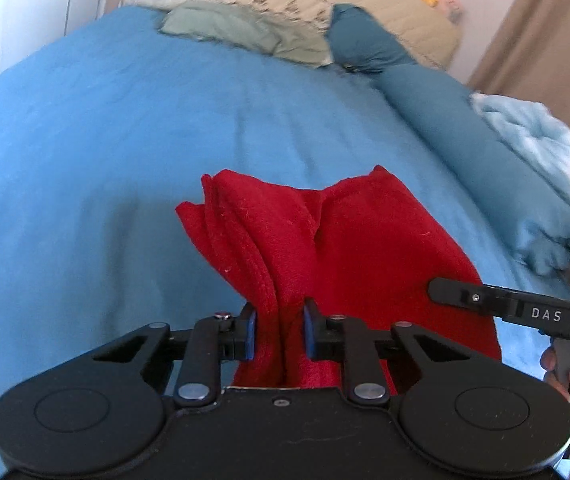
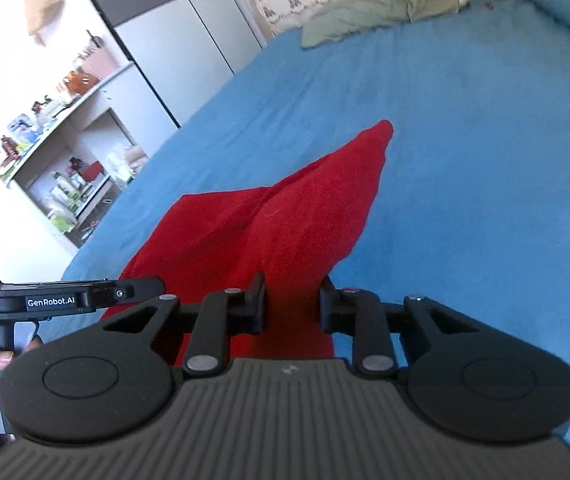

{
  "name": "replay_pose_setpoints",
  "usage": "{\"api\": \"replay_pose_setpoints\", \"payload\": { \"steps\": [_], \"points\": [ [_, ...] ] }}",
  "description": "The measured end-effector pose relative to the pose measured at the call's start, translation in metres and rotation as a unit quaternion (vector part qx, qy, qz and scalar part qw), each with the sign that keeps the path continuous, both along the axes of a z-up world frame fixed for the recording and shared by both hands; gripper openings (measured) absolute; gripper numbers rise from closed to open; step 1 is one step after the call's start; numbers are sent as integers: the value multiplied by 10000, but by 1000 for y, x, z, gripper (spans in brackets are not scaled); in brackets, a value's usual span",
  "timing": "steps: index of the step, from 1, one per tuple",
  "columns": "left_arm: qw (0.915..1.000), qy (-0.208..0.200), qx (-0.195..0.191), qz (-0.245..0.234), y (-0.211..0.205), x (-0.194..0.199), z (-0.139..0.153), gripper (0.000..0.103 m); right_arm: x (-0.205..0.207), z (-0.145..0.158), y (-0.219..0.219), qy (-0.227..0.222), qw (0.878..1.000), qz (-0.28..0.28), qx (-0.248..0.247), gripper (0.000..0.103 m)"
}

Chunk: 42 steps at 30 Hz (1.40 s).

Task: Fold small clothes

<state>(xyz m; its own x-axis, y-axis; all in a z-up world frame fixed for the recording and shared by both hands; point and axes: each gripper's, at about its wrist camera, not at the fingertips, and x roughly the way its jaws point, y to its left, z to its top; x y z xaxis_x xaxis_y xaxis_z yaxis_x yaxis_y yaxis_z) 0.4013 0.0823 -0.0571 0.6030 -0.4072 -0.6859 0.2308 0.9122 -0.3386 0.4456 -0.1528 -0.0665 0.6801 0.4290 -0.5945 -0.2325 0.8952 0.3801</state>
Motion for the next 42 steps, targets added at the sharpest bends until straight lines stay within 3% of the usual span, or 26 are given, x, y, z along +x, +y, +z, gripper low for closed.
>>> {"api": "replay_pose_setpoints", "payload": {
  "steps": [4, 9, 12, 14, 17, 20, 22, 23, 24, 26, 30, 37, 42],
  "points": [
    [9997, -125, 138, -148, -35, -58, 2, 24, -68, 9, -13, 26, 9996, -114, -260, 39],
    [9991, 85, 347, -209, -78, -104, -32, 24, -125, -26, -35, 467, 9972, -560, -175, 39],
    [9983, 265, 456, -248, -94, -121, -55, 24, -147, -52, -45, 656, 9948, -691, -360, 39],
    [9974, 175, 682, -141, -99, -129, -66, 25, -154, -68, -52, 720, 9935, -753, -458, 41],
    [9982, 262, 534, 2, -94, -127, -74, 30, -154, -83, -64, 827, 9921, -911, -225, 49],
    [9973, 274, 672, 76, -94, -126, -71, 44, -152, -79, -61, 750, 9925, -872, -426, 58],
    [9964, 145, 821, 147, -94, -131, -64, 66, -157, -71, -61, 585, 9930, -808, -627, 68],
    [9952, 34, 954, 192, -93, -133, -60, 85, -162, -66, -60, 442, 9924, -860, -756, 85],
    [9941, -53, 1060, 236, -90, -138, -60, 92, -167, -63, -62, 297, 9917, -917, -853, 98],
    [9920, -155, 1215, 314, -84, -139, -60, 92, -171, -58, -65, 156, 9894, -1001, -1044, 99],
    [9911, -19, 1277, 373, -73, -134, -73, 92, -164, -74, -75, 376, 9858, -1120, -1192, 98],
    [9895, 57, 1426, 221, -74, -131, -98, 93, -164, -111, -101, 464, 9875, -1329, -705, 99],
    [9903, 77, 1368, 239, -71, -127, -104, 96, -161, -113, -96, 368, 9866, -1256, -973, 103]
  ]
}}
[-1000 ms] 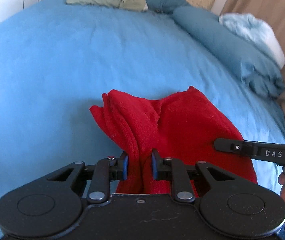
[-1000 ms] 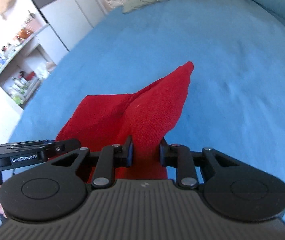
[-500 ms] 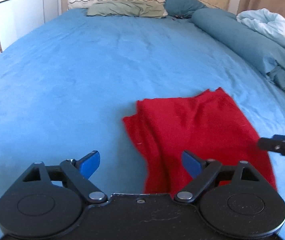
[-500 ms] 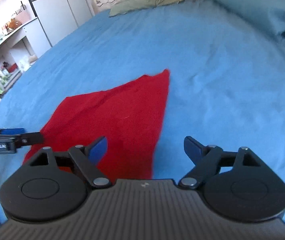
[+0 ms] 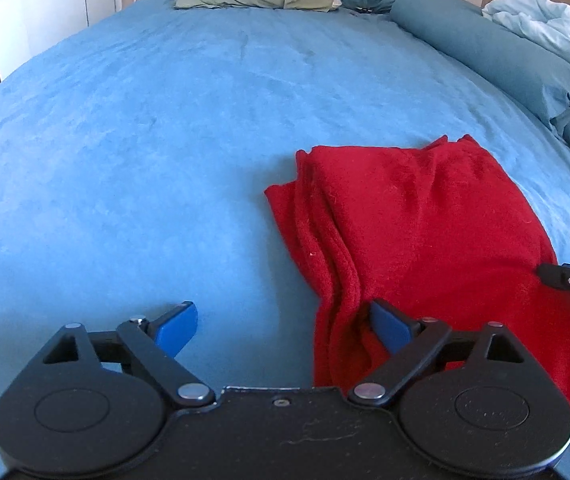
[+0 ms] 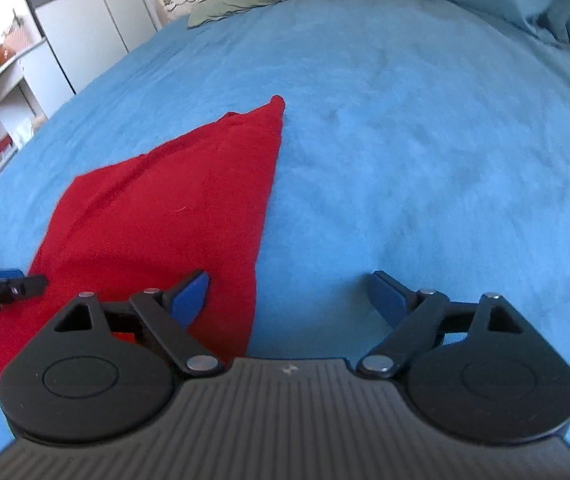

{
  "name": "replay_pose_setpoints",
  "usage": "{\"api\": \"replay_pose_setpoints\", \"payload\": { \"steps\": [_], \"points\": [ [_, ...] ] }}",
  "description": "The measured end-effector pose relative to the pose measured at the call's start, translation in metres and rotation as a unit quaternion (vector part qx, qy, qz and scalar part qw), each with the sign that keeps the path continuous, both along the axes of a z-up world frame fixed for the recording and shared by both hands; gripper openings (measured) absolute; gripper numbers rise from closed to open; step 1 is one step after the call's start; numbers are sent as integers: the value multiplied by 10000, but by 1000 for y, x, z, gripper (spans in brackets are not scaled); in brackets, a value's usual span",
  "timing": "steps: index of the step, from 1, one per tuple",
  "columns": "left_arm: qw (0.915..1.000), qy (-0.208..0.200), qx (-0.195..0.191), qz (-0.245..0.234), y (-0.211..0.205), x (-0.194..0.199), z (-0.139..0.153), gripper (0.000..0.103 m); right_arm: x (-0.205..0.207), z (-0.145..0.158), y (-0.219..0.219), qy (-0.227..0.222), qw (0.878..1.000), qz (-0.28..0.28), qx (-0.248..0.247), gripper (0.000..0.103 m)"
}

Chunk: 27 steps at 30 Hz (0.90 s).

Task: Fold small clothes

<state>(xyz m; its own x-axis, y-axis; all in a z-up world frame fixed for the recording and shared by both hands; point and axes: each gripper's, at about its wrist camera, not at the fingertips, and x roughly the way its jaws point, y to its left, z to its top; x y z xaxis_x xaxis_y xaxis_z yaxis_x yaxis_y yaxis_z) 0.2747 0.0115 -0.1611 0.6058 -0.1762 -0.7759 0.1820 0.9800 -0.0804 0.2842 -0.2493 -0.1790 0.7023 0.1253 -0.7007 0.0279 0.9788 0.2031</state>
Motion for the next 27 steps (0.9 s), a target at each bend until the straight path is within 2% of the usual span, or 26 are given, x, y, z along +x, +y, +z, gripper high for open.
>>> {"api": "replay_pose_setpoints", "payload": {
  "steps": [4, 7, 11, 14, 16, 20, 23, 27],
  "points": [
    [9998, -151, 154, -10, -2, -7, 9, 96, -1, 13, 1, 65, 10000, -20, 73, 103],
    [9987, -407, 301, 10, -4, -21, 28, 95, -17, 41, 6, -332, 9994, 77, 106, 102],
    [9954, -861, 424, 25, -8, -48, 79, 97, -41, 88, 15, -598, 9982, 85, 50, 103],
    [9953, -966, 20, 89, -4, -70, 125, 103, -63, 117, 22, -660, 9977, 127, -111, 103],
    [9938, -1088, -48, 214, -2, -88, 152, 103, -83, 137, 25, -689, 9974, 133, -175, 103],
    [9900, -1349, 229, 332, -10, -130, 190, 103, -120, 169, 29, -657, 9975, -72, -252, 103],
    [9900, -1330, 294, 355, -15, -158, 203, 103, -152, 189, 35, -704, 9963, -231, -442, 103],
    [9914, -1194, 136, 511, -11, -185, 206, 103, -188, 208, 47, -703, 9926, -432, -892, 103]
  ]
}}
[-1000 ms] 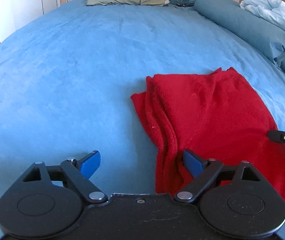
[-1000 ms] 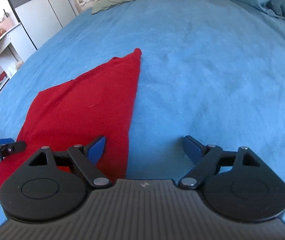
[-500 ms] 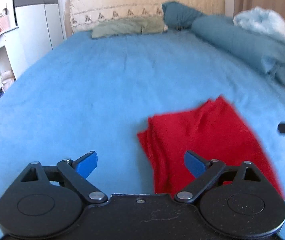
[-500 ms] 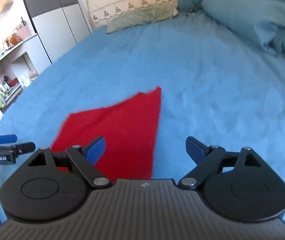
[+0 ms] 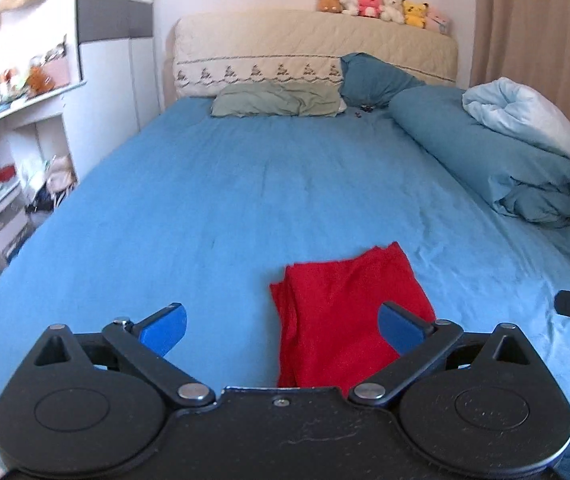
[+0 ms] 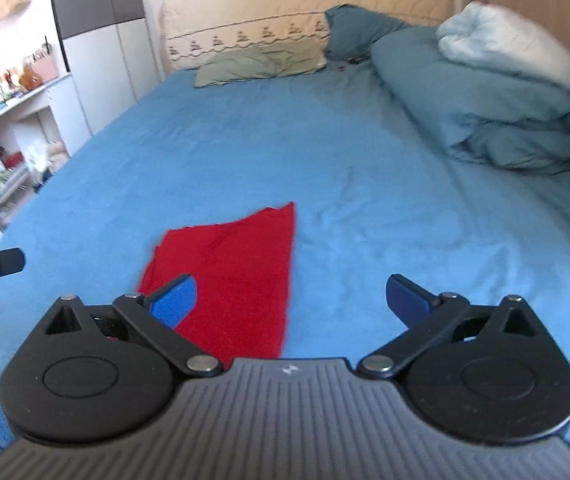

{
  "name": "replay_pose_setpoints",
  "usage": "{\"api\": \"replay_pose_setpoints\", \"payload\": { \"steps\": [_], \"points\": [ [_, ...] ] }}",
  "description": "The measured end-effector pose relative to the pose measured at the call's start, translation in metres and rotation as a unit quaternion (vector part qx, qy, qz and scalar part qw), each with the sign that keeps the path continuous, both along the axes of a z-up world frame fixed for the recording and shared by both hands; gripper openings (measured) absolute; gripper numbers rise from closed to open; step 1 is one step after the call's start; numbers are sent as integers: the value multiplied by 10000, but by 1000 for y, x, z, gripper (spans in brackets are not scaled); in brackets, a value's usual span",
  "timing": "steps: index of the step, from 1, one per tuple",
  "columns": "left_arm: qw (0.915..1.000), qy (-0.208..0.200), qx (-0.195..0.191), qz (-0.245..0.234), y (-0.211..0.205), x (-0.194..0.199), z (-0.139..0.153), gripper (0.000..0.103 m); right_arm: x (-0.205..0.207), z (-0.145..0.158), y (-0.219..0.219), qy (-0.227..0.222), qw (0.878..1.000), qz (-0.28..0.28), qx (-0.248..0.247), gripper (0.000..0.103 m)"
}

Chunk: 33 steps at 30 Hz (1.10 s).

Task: Fold small clothes

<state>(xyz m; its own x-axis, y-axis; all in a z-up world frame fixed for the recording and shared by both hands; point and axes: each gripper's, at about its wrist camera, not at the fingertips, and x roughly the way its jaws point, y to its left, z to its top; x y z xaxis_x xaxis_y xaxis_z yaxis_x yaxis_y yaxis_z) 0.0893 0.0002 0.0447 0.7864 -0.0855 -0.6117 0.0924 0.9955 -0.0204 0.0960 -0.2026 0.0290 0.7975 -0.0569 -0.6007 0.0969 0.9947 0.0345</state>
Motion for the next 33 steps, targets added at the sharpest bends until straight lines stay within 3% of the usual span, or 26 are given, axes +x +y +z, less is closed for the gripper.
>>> {"api": "replay_pose_setpoints", "payload": {
  "steps": [7, 14, 20, 33],
  "points": [
    [9998, 56, 131, 132, 6, -45, -11, 103, -40, 0, 20, 259, 9993, 44, -262, 103],
    [9992, 384, 107, 83, 6, -70, -35, 103, -63, -33, 40, 626, 9972, -35, -400, 103],
    [9991, 346, 232, 3, 0, -76, -42, 103, -70, -53, 40, 914, 9952, -196, -303, 103],
    [9993, 275, 224, -99, -5, -78, -44, 103, -74, -53, 36, 959, 9947, -308, -221, 103]
  ]
}}
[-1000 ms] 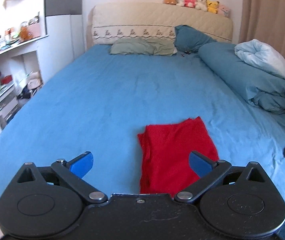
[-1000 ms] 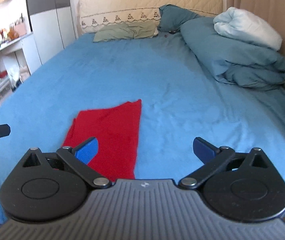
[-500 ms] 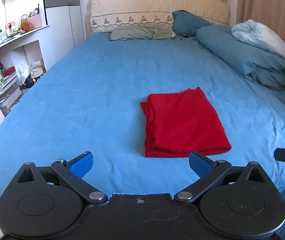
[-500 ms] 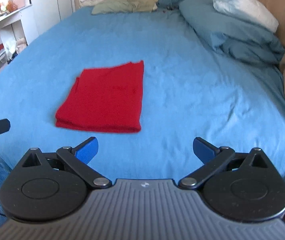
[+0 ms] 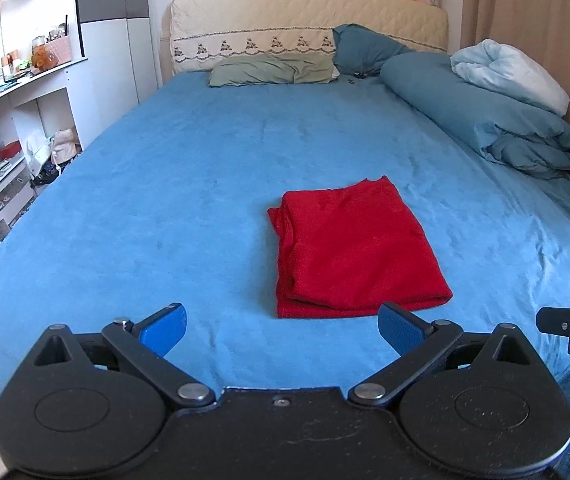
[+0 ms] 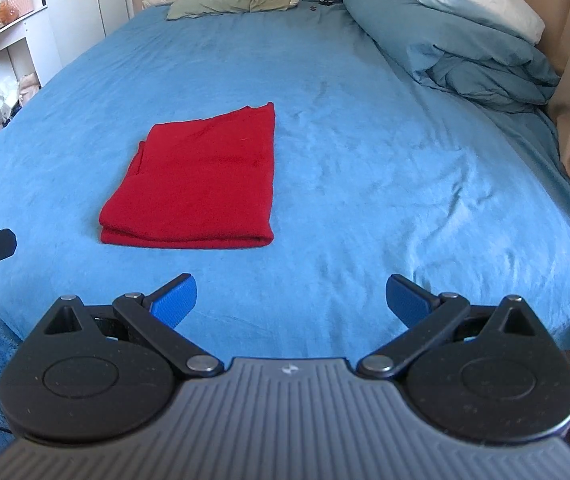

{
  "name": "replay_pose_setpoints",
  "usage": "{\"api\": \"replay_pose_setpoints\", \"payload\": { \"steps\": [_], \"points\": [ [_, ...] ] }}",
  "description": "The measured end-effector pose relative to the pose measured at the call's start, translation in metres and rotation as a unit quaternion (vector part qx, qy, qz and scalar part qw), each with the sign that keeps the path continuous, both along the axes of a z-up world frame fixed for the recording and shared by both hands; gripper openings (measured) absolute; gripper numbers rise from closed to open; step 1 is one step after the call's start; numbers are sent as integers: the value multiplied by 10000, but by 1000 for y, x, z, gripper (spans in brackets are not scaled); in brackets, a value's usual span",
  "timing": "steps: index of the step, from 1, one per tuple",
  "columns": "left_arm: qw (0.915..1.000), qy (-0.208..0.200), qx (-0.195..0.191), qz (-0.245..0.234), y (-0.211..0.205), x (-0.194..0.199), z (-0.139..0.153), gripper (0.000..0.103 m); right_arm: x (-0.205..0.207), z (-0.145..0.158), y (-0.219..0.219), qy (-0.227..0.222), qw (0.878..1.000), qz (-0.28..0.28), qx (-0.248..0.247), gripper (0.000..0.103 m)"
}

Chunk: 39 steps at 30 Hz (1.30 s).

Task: Fold small clothes

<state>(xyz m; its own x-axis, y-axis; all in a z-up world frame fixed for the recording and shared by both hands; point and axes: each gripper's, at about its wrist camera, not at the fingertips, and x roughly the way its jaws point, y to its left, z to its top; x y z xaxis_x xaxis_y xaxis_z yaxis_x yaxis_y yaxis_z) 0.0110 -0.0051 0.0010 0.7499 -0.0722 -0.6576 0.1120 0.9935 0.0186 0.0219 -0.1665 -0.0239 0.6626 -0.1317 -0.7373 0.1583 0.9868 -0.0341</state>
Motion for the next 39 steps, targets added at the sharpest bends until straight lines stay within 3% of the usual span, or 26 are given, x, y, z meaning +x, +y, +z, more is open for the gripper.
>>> {"api": "replay_pose_setpoints", "payload": {
  "steps": [39],
  "points": [
    [9996, -168, 166, -136, -4, -3, 8, 103, 0, 5, 8, -51, 10000, 18, 57, 103]
  ]
}}
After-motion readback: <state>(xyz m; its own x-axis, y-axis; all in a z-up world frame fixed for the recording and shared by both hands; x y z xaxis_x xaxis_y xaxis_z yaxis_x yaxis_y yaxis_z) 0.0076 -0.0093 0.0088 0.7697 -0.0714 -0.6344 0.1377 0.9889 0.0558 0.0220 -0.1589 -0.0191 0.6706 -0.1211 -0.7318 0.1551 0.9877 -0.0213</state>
